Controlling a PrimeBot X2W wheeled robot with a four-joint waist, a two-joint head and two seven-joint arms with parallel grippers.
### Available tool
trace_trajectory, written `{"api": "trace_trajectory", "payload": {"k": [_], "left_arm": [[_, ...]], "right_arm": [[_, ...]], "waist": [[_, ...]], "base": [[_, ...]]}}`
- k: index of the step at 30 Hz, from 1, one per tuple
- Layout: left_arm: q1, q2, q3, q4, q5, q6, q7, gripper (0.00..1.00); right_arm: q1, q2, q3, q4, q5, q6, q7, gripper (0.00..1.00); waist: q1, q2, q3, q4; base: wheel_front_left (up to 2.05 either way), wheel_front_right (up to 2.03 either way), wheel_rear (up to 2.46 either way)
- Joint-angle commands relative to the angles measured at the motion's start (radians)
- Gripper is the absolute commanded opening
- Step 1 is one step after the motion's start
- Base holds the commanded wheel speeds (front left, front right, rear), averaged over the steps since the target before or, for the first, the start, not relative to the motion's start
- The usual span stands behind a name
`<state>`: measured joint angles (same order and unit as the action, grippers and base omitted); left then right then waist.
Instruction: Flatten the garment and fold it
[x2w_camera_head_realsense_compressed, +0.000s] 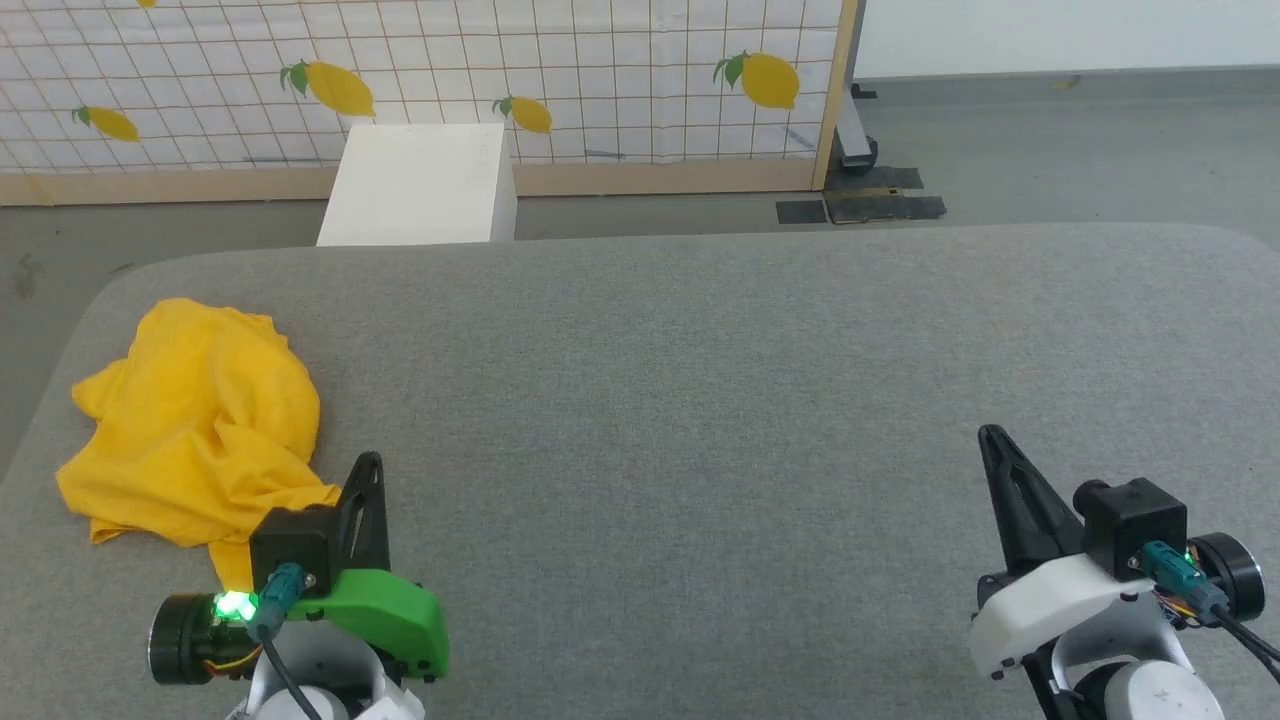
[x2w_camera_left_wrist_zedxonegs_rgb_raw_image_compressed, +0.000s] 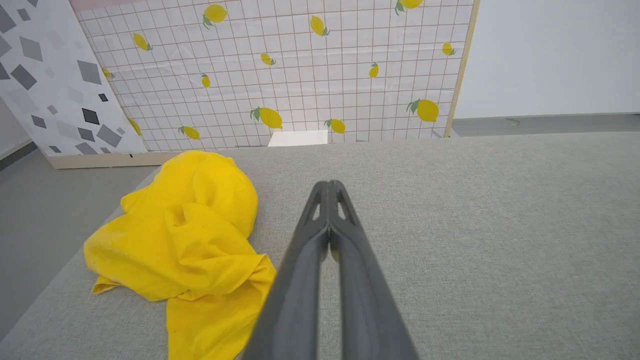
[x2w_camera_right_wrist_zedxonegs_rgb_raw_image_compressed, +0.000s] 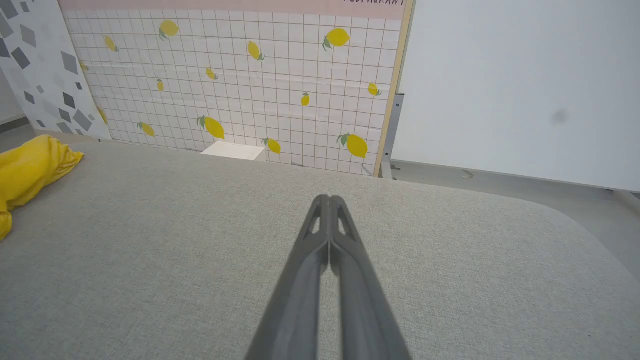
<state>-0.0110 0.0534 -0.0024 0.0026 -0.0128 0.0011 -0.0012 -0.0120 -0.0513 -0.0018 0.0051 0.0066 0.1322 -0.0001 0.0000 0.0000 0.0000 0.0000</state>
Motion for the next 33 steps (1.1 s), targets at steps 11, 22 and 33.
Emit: {"api": "trace_trajectory", "payload": {"k": [11, 22, 33], "left_arm": [[0.001, 0.0, -0.007, 0.004, -0.009, 0.001, -0.006, 1.0], [0.004, 0.0, -0.021, 0.02, -0.025, 0.007, -0.029, 1.0], [0.009, 0.0, -0.028, 0.034, -0.038, 0.013, -0.052, 1.0]], "right_arm": [[0.004, 0.0, -0.003, 0.006, 0.009, 0.0, -0.006, 1.0], [0.014, 0.0, -0.018, 0.026, 0.032, 0.0, -0.029, 1.0], [0.023, 0.0, -0.025, 0.047, 0.046, 0.0, -0.052, 1.0]], "waist": [[0.0, 0.0, 0.0, 0.0], [0.0, 0.0, -0.001, 0.001], [0.0, 0.0, -0.006, 0.03]], "base": [[0.0, 0.0, 0.0], [0.0, 0.0, 0.0], [0.0, 0.0, 0.0]]}}
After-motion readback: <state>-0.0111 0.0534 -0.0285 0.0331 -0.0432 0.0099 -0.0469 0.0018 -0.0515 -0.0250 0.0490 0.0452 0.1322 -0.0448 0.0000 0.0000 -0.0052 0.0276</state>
